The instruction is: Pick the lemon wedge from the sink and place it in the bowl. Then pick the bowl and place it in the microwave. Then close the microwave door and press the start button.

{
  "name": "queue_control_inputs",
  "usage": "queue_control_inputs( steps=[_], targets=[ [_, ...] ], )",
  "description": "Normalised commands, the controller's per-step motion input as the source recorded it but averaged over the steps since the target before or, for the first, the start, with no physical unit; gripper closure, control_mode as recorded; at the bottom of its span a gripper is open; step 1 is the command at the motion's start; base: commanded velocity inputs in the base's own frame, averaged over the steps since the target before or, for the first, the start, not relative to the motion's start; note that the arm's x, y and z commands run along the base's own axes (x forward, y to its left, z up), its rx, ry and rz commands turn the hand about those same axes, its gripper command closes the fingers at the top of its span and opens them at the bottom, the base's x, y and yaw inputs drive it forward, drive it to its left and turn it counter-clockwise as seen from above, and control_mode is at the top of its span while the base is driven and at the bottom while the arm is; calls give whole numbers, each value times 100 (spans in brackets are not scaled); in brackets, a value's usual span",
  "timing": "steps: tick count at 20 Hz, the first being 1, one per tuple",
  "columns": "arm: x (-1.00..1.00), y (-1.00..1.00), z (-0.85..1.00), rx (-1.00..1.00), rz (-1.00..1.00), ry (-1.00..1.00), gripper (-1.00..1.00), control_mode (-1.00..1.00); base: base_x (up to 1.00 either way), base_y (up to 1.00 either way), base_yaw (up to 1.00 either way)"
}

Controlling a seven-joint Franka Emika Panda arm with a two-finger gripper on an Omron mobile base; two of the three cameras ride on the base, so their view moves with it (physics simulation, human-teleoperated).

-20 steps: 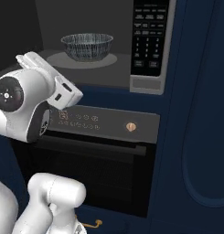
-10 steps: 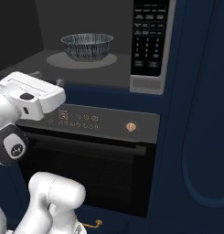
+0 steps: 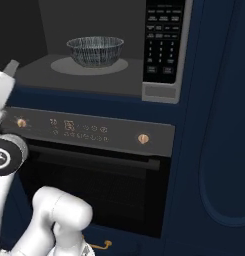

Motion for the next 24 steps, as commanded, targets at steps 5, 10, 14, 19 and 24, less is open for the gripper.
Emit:
queue_control_inputs(
  steps=[5, 10, 14, 19, 24],
  targets=[
    [-11, 52, -90, -57, -21, -37, -100, -100, 0, 0, 0],
    [-79, 83, -53, -17, -23, -14, -100, -100, 0, 0, 0],
    [-58, 99, -75, -16, -36, -2, -100, -100, 0, 0, 0],
    [-53, 100, -36, -19, -33, -2, -100, -100, 0, 0, 0],
    [-38, 100, -80, -16, -23, 0, -100, -100, 0, 0, 0]
  ],
)
